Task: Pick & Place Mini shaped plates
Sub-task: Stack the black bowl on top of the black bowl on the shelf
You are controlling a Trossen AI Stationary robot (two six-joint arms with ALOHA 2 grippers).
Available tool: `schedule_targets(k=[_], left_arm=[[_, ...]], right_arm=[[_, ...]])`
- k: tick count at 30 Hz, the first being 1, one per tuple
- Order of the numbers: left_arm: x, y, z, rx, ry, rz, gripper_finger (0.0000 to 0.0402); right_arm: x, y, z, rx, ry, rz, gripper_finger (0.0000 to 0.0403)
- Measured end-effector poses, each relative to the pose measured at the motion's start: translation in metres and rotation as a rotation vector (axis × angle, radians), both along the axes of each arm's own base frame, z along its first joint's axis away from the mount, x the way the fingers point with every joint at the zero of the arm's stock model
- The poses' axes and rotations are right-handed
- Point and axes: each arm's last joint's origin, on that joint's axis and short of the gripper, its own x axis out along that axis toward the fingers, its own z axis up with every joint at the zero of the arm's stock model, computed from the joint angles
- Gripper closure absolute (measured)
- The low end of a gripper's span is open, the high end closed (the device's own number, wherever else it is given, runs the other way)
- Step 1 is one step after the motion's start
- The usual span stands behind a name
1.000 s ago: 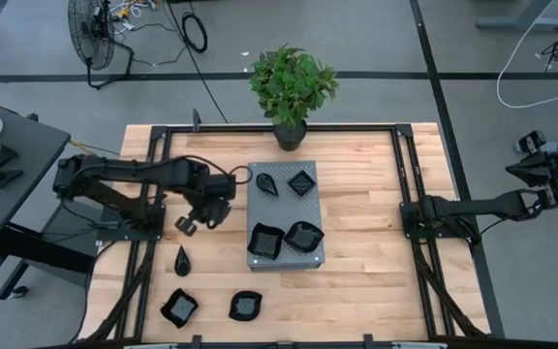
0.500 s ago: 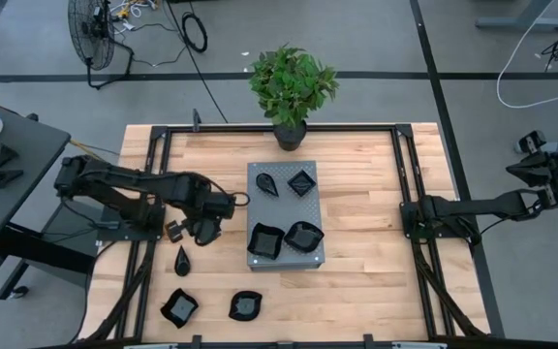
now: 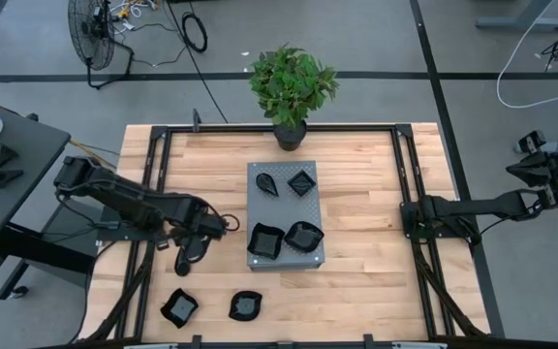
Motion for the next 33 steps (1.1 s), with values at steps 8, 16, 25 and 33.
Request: schedule_targets(k=[8,16,25,33], left_arm=[[-0.009,-0.005,-0.015,-0.019,0.031,-0.051,0.0317],[-0.006,-0.009,-0.025,-0.070,-0.010,-0.037,0.0317],[0.001,-0.014,-0.046,-0.057,0.102,-0.011,0.0317],[0.004,-0.015,-0.062,-0.034,0.186,-0.005,0.0317]], right_arm=[[0.000,0.000,0.000,0.000,0.000,0.000,0.0387],[0.000,0.000,0.000,0.000,0.000,0.000,0.0387],[0.000,0.000,0.000,0.000,0.000,0.000,0.0387],[0.000,0.000,0.000,0.000,0.000,0.000,0.0387]])
